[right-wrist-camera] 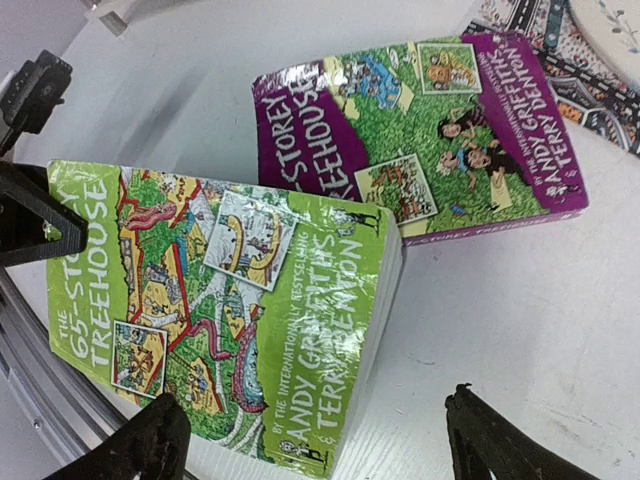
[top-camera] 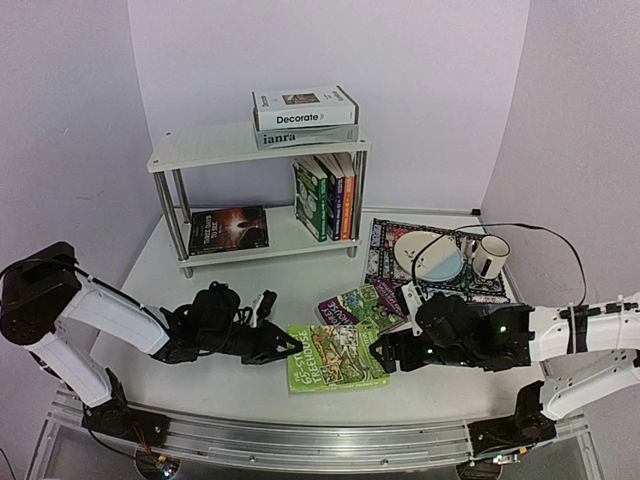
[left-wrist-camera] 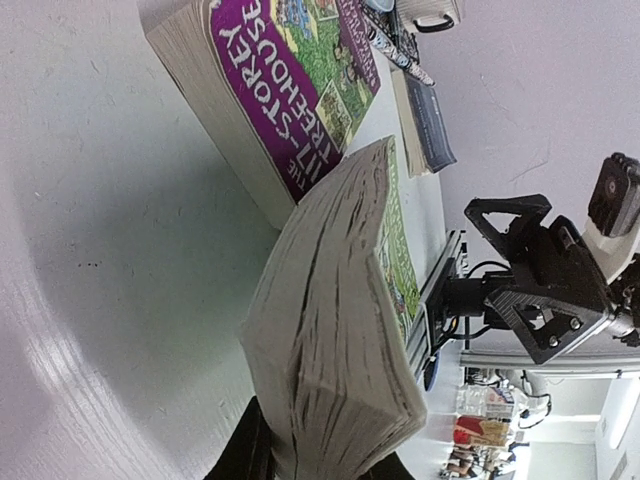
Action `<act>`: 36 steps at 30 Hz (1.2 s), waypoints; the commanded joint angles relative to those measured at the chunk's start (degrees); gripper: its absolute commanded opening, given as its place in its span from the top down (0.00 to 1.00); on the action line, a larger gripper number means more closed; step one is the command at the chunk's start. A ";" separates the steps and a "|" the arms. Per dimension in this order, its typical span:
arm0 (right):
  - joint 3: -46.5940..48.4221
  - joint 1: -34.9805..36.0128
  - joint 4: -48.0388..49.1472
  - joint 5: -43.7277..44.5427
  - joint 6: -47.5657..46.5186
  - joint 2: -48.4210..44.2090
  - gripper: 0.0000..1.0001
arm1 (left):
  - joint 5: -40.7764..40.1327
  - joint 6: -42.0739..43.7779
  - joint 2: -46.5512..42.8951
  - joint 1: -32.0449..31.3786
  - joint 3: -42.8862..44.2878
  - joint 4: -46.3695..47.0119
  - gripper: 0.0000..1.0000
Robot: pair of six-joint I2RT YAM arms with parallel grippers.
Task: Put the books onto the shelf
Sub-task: Pick up the book at the center of the board.
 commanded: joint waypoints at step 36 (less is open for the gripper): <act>37.48 25.21 -12.34 43.89 -73.84 41.24 0.33 | 14.80 -9.85 -12.73 12.05 -1.48 4.78 1.00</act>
